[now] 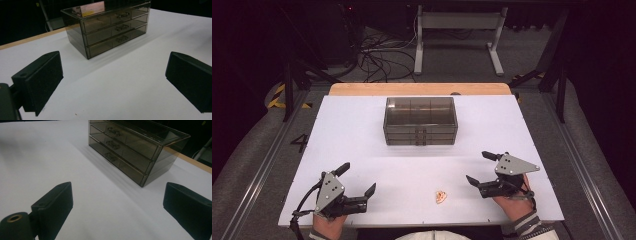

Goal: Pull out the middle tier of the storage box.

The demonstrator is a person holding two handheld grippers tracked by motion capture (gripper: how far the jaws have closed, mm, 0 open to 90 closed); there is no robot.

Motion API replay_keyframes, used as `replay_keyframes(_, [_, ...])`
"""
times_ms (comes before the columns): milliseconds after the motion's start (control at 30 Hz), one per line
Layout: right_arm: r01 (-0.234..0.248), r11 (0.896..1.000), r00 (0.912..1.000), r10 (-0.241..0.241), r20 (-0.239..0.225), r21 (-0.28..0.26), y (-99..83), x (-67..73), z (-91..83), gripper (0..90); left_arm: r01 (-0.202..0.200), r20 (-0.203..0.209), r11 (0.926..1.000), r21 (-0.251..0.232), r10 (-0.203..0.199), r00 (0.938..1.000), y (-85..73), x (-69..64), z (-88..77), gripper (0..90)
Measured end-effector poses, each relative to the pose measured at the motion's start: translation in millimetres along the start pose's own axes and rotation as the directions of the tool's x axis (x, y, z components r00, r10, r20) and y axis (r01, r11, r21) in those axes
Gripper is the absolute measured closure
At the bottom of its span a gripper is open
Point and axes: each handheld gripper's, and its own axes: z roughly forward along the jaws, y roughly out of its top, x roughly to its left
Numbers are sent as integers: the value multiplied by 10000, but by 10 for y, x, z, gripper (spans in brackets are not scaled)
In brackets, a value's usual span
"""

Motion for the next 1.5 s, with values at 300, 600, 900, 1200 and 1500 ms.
replay_keyframes(300, [116,9999,9994,-116,-323,14,115,53,157,102,-16,33,10000,28,16,10000,-1,3,9,19])
replay_keyframes(600, [339,9994,9981,-334,-523,82,225,95,265,105,-5,59,10000,-3,5,10000,0,0,4,19])
replay_keyframes(900, [500,9986,9959,-486,-768,170,323,148,364,113,-5,105,10000,59,5,9999,3,1,6,21])
replay_keyframes(1200, [939,9953,9885,-904,-1215,232,416,252,528,132,-29,115,10000,-1,29,9999,7,-2,-2,21])
replay_keyframes(1500, [1359,9903,9828,-1311,-1299,287,465,308,600,132,-75,102,10000,-57,76,9999,10,-7,-9,21])
